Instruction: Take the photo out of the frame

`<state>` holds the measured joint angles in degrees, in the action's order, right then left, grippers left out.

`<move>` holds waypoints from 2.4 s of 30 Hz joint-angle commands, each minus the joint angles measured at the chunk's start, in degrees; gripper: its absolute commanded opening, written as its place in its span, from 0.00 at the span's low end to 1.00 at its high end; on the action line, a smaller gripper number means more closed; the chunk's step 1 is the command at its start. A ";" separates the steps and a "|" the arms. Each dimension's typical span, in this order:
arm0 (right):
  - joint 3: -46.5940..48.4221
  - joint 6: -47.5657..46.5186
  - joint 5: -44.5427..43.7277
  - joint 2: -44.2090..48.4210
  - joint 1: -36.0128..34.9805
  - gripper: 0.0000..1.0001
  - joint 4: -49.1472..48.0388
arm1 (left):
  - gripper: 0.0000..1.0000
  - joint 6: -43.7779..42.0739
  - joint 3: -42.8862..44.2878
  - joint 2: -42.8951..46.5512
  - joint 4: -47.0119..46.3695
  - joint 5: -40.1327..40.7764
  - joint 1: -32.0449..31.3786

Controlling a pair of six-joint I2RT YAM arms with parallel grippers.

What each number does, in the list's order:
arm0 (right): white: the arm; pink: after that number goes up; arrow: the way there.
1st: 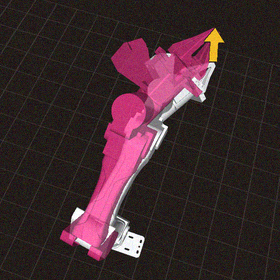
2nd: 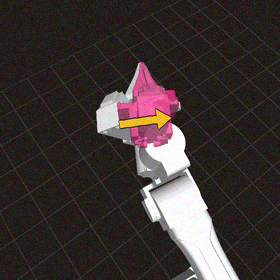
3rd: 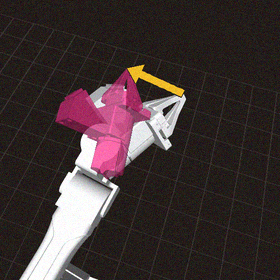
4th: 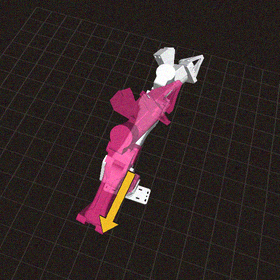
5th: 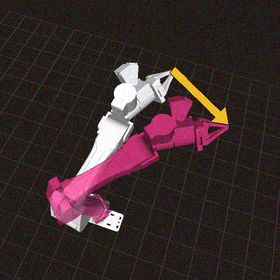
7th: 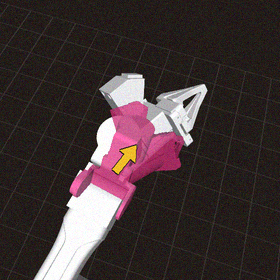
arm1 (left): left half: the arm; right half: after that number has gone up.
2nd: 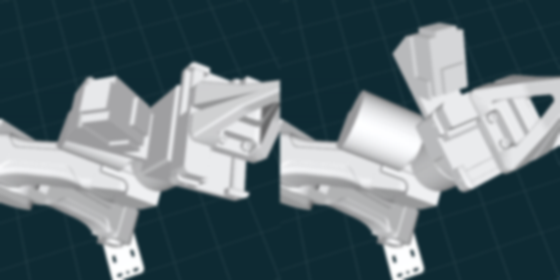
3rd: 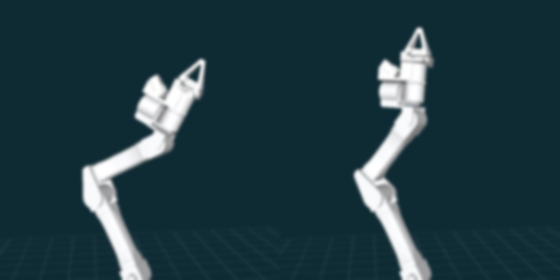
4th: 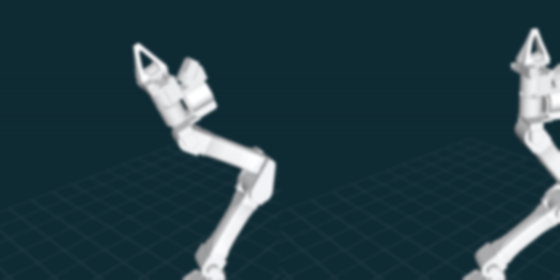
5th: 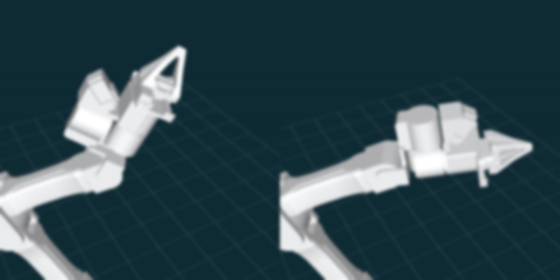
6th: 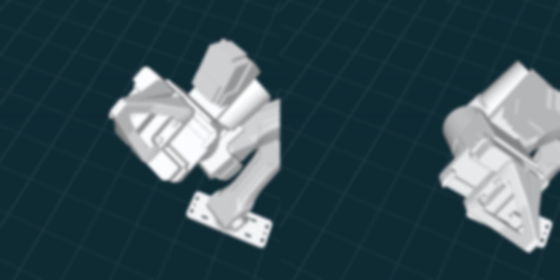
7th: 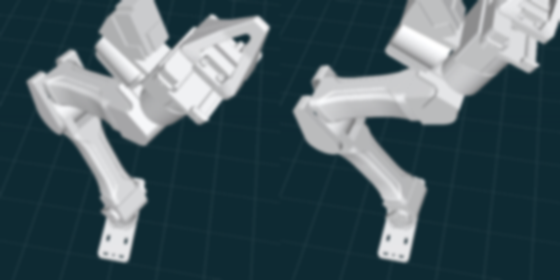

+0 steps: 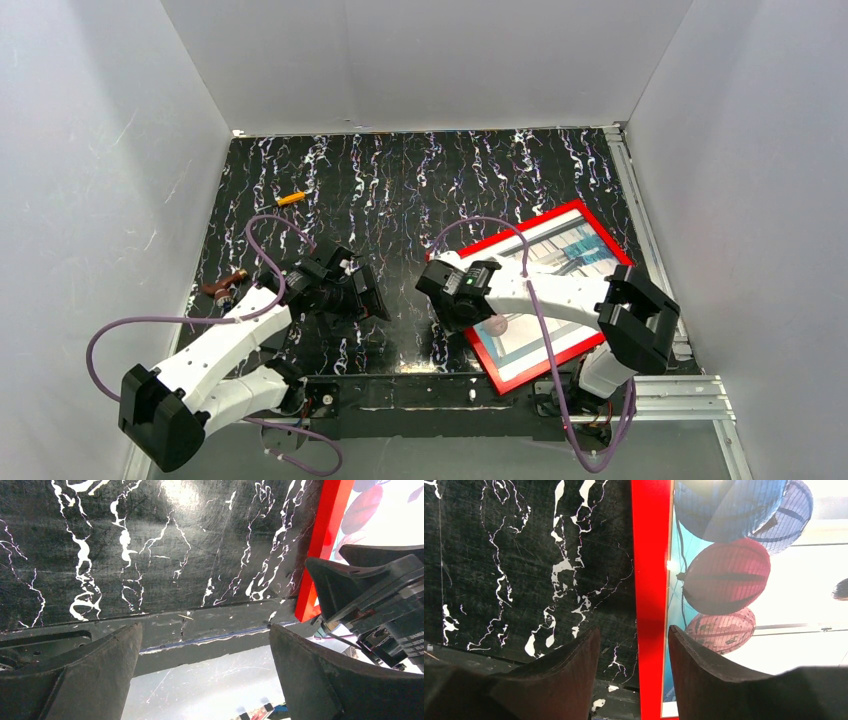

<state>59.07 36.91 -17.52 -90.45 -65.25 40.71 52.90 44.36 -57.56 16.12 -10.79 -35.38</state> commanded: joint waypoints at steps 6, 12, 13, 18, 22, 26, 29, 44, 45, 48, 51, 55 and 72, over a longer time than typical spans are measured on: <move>-1.56 1.83 -3.38 -3.09 -1.66 0.47 -1.57 | 1.00 1.76 -1.98 1.01 2.80 1.35 1.01; -2.17 3.72 -6.48 -4.17 -2.31 0.49 -0.48 | 1.00 2.40 -2.75 0.28 0.70 -1.44 3.90; -2.34 4.12 -6.94 -4.12 -2.40 0.50 -0.31 | 1.00 2.51 -2.92 0.31 0.25 -2.04 4.44; -2.65 4.87 -9.02 -2.97 -2.63 0.54 1.13 | 1.00 2.23 -3.16 -0.27 -0.21 -4.05 6.45; -3.26 4.67 -9.10 -2.40 -2.56 0.55 0.96 | 1.00 2.49 -4.02 -0.61 -1.16 -5.08 7.06; -3.79 4.53 -7.98 -3.31 -2.63 0.50 -0.79 | 1.00 3.71 -5.03 -1.74 -3.35 -6.86 7.32; -3.55 4.42 -8.38 -3.32 -2.77 0.39 -0.93 | 1.00 5.50 -5.92 -3.08 -5.93 -8.29 7.56; -0.03 -1.87 -1.77 11.65 -3.06 0.01 -3.45 | 1.00 19.23 -8.94 -12.76 -38.03 -18.76 9.10; 0.45 -1.95 -1.17 12.37 -3.04 0.01 -3.52 | 1.00 20.28 -9.64 -12.85 -41.25 -19.28 9.04; 1.91 -2.25 0.46 14.35 -3.08 0.01 -3.77 | 1.00 21.76 -11.85 -12.13 -49.62 -19.59 8.61; 3.51 -2.22 1.60 15.35 -2.99 0.01 -4.27 | 1.00 21.53 -12.39 -11.28 -51.11 -18.83 7.87; 5.83 -2.35 3.66 15.08 -2.87 0.01 -5.33 | 1.00 21.27 -11.86 -12.87 -52.67 -19.05 7.17; 10.60 -3.00 6.49 11.93 -2.69 0.01 -6.75 | 0.57 24.66 -9.69 -17.55 -59.11 -18.39 4.95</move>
<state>65.58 35.40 -12.95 -79.26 -67.88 39.16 77.65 33.17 -76.69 -44.29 -28.93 -30.20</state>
